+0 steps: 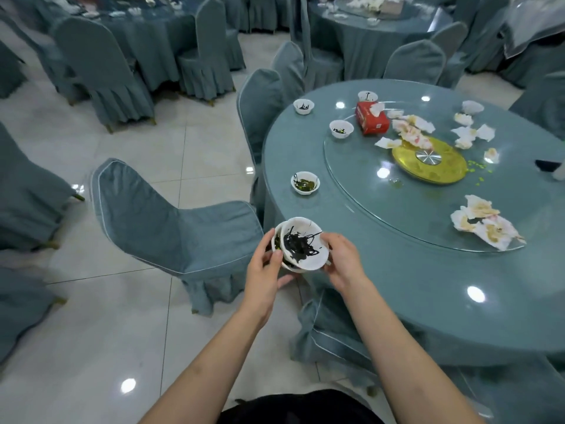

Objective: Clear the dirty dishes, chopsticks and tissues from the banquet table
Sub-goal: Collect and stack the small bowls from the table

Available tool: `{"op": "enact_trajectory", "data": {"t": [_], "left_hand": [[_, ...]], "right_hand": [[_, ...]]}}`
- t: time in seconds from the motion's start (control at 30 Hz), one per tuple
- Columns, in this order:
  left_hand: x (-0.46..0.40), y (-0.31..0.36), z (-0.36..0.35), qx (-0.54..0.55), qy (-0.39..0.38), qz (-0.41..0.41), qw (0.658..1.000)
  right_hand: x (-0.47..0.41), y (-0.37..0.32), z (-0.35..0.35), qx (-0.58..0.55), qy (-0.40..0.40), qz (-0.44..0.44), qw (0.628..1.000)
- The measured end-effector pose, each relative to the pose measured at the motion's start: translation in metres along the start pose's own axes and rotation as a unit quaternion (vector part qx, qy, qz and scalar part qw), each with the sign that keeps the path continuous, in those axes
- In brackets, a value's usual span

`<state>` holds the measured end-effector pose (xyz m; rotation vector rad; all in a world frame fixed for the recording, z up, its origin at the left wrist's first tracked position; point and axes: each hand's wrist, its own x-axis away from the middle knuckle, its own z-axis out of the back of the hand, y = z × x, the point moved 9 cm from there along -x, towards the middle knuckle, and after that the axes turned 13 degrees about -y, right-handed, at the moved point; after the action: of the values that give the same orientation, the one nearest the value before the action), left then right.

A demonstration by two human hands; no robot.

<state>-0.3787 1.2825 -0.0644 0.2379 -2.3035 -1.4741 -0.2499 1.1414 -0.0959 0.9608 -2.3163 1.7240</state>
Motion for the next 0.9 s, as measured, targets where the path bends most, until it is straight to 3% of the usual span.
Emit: {"op": "enact_trajectory", "data": {"t": [0.47, 0.9], "left_hand": [[0.01, 0.025, 0.07, 0.056, -0.011, -0.011, 0.998], [-0.068, 0.059, 0.145, 0.069, 0.06, -0.016, 0.996]], "right_hand": [[-0.001, 0.032, -0.079, 0.028, -0.005, 0.004, 1.0], [-0.106, 0.039, -0.16, 0.048, -0.076, -0.03, 0.996]]}}
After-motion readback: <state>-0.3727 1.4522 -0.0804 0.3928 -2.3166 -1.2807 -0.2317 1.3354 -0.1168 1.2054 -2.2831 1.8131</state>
